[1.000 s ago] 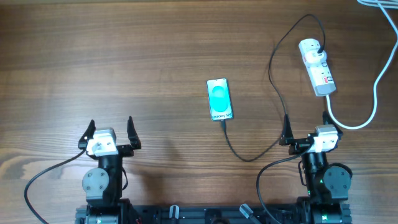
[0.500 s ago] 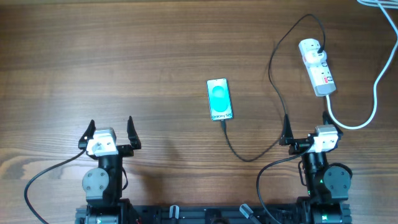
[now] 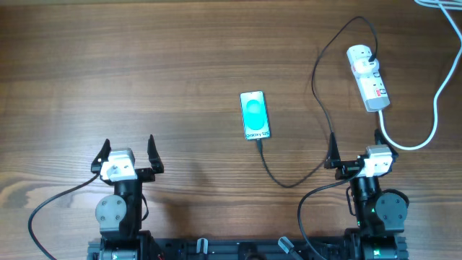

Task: Plug charger to phone and switch on socket

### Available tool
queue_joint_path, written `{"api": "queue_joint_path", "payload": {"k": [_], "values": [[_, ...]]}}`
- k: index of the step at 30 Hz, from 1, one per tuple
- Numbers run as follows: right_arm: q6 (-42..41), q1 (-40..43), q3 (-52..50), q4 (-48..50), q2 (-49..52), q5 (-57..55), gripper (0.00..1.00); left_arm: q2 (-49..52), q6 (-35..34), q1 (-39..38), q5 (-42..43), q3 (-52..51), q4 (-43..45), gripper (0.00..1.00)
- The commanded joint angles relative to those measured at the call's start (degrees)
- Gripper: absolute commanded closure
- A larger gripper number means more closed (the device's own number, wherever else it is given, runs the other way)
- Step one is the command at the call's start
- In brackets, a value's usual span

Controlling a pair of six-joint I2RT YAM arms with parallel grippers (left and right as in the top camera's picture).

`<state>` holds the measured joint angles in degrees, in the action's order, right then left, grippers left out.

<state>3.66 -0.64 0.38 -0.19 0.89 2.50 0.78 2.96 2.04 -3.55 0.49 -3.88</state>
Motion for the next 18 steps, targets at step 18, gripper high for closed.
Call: {"api": "queue_joint_path", "payload": {"k": [18], "values": [[-0.70, 0.31, -0.07, 0.17, -0.68, 0.11, 0.00, -0.39, 0.90, -0.04, 0.48, -0.17, -0.15, 0.00]]}}
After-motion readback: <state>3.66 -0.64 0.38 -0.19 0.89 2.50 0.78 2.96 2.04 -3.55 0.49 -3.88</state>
